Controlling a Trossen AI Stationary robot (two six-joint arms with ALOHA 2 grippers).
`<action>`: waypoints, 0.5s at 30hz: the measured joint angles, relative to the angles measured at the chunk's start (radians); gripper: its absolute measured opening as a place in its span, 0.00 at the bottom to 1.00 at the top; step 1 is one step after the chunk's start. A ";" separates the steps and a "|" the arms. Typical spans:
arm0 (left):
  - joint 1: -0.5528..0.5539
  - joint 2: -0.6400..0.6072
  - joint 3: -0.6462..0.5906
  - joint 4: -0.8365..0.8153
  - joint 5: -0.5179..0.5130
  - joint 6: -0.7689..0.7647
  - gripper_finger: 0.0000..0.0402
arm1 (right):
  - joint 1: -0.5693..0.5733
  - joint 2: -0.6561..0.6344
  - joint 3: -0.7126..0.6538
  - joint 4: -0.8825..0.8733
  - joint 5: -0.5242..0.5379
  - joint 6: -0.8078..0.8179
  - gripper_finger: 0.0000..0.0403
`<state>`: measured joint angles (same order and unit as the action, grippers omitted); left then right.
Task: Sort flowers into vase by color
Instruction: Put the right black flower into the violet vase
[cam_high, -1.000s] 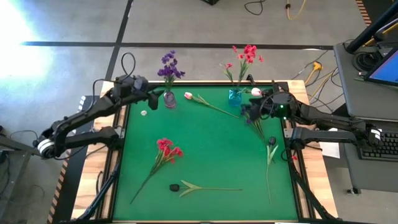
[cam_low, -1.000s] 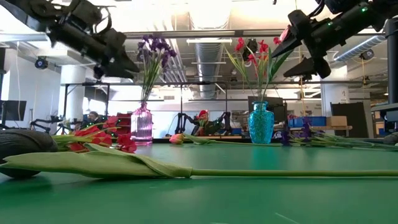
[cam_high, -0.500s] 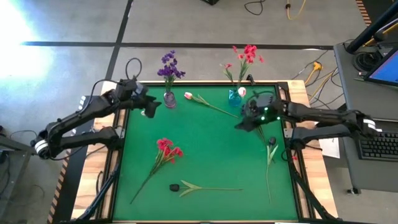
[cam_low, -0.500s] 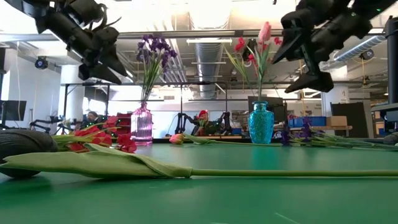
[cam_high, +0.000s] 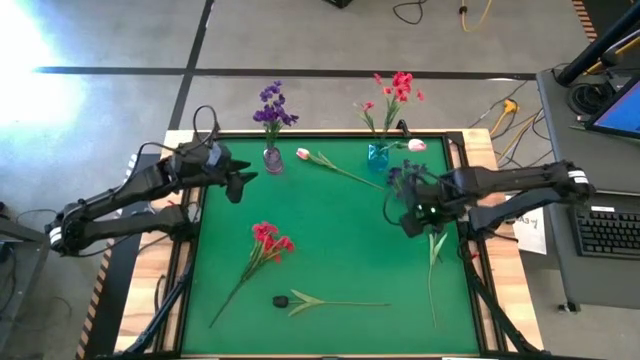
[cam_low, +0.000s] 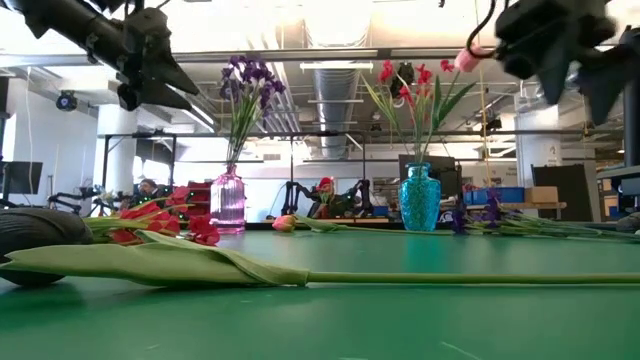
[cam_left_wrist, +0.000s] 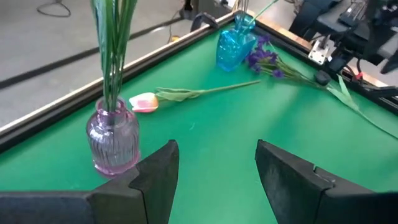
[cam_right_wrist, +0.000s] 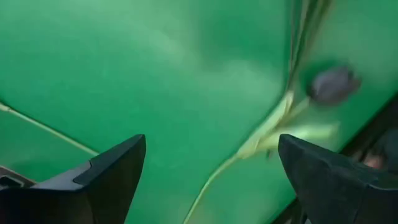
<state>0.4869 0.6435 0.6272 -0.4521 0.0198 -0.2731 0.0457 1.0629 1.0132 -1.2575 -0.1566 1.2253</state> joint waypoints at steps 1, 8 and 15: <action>-0.005 -0.009 -0.005 0.003 -0.007 0.000 0.50 | 0.034 -0.007 -0.006 -0.005 -0.001 0.057 0.89; -0.041 -0.055 -0.043 0.016 -0.012 -0.066 0.50 | 0.253 -0.018 -0.106 0.025 0.029 0.343 0.89; -0.116 -0.065 -0.118 0.139 -0.012 -0.211 0.50 | 0.404 0.023 -0.230 0.174 0.028 0.457 0.89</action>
<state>0.3713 0.5783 0.5093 -0.3132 0.0074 -0.4842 0.4500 1.0863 0.7832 -1.0837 -0.1287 1.6827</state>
